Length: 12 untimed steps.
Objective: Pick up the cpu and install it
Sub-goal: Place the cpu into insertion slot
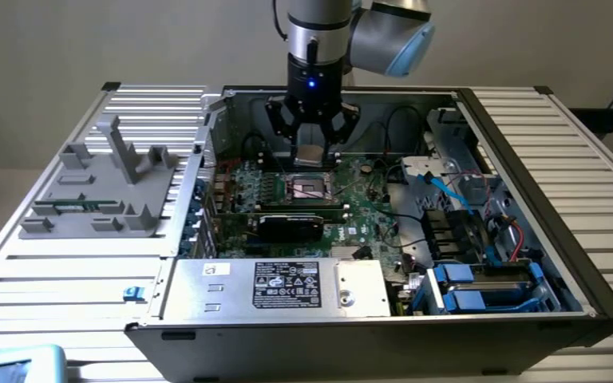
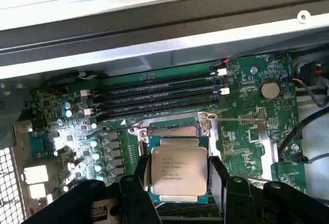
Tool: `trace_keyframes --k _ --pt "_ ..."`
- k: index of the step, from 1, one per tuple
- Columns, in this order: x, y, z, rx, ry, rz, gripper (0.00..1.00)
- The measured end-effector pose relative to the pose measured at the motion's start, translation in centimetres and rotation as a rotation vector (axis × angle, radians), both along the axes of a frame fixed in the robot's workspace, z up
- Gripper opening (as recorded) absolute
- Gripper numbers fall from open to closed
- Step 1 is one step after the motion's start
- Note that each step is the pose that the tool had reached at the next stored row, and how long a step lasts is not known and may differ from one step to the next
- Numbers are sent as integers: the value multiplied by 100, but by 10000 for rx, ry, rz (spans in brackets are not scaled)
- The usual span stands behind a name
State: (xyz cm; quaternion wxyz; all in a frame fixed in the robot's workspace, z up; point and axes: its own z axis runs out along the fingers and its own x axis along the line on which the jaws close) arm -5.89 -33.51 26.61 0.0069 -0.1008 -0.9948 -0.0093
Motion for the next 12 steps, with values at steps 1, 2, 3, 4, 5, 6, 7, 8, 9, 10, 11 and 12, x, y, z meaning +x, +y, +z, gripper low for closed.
trace_keyframes --k 1,2,3,4,5,6,7,8,9,10,11,12 --pt "0 0 -1 0 0 -163 56" --pt "0 0 -2 0 0 -328 56" --pt "0 0 -2 0 0 -491 56" --pt "0 0 -3 0 0 -665 56" --pt "0 0 -4 0 0 -829 56" --pt "0 0 -4 0 -1 -998 56" --pt "0 0 -5 0 0 -1162 56" --pt "0 0 -6 0 0 -1326 56" --pt "0 0 -7 0 0 -1485 56" --pt "0 0 -7 0 0 -1649 56" --pt "0 0 -8 0 0 -1817 56" --pt "0 0 -9 0 0 -1992 56"
